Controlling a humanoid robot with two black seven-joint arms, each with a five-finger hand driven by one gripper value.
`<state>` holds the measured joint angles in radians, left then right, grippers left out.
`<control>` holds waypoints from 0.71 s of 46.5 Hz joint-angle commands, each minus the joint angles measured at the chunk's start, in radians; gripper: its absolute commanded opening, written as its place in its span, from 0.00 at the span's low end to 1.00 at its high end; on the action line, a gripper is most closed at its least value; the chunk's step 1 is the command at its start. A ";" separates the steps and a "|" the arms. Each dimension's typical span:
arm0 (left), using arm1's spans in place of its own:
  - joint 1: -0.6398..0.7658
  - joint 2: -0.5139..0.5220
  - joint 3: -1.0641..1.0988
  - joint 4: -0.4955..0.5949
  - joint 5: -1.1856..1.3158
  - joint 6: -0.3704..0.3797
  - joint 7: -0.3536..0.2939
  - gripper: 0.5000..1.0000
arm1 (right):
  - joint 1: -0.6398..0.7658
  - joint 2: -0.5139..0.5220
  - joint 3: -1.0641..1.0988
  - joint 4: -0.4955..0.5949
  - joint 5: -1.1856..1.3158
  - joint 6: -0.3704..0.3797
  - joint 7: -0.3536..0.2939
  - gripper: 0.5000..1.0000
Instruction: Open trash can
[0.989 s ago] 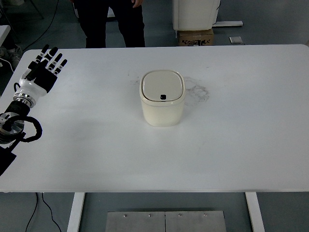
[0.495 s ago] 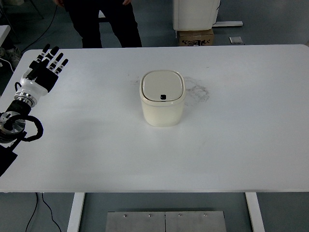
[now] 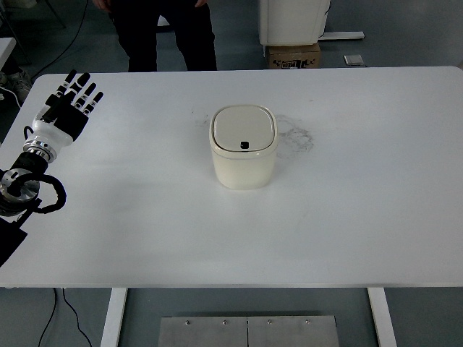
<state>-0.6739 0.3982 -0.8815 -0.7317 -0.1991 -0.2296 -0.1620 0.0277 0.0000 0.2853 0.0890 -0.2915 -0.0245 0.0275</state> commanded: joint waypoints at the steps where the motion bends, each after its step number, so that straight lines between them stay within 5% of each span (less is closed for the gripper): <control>1: -0.006 0.005 0.001 0.000 0.000 0.029 0.001 1.00 | 0.000 0.000 0.000 0.000 0.000 0.000 0.000 0.98; 16: -0.053 0.014 0.033 0.000 0.004 0.053 0.001 1.00 | 0.000 0.000 0.000 0.000 0.000 0.000 0.000 0.98; 33: -0.340 0.088 0.377 -0.047 0.004 0.073 0.010 1.00 | 0.000 0.000 0.000 0.000 0.000 0.000 0.000 0.98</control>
<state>-0.9748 0.4728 -0.5505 -0.7565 -0.1947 -0.1568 -0.1552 0.0276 0.0000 0.2853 0.0890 -0.2914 -0.0244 0.0275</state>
